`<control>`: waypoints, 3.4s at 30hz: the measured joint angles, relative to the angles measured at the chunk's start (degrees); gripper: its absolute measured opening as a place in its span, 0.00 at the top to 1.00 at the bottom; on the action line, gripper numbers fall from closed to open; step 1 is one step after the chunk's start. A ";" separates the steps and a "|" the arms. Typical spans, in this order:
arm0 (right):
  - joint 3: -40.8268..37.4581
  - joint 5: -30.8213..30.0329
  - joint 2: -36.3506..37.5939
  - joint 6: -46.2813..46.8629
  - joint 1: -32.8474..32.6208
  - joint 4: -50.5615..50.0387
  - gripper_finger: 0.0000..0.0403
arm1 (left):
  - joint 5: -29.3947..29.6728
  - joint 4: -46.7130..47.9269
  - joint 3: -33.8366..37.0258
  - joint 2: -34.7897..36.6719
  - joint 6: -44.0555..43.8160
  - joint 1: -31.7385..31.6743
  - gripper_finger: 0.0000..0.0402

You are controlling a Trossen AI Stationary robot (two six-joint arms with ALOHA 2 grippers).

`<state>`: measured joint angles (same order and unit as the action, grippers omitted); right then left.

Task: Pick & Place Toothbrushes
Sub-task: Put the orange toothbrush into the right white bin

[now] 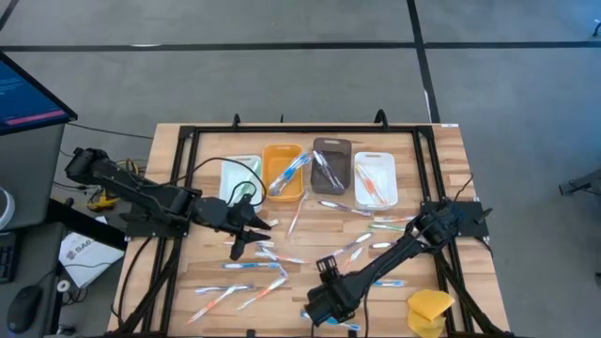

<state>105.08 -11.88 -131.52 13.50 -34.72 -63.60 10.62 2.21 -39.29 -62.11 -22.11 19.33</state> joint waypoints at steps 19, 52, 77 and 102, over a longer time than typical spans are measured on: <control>-1.90 4.88 0.02 -6.28 2.57 2.80 0.80 | -3.33 -3.73 -0.02 0.00 1.32 0.02 0.68; -1.92 -22.31 24.82 24.41 2.27 -23.48 0.93 | -2.87 -4.19 -0.04 -4.30 5.84 2.23 0.68; -39.03 -27.08 68.70 29.66 29.73 -5.39 0.93 | -3.09 -7.52 -0.07 -10.49 5.39 3.49 0.68; -45.46 1.69 56.63 8.84 59.95 17.10 0.93 | -2.98 -9.30 -0.04 -10.49 5.80 3.41 0.68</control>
<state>59.61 -10.19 -74.90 22.34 25.23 -46.50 7.64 -7.09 -39.33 -72.60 -16.31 22.74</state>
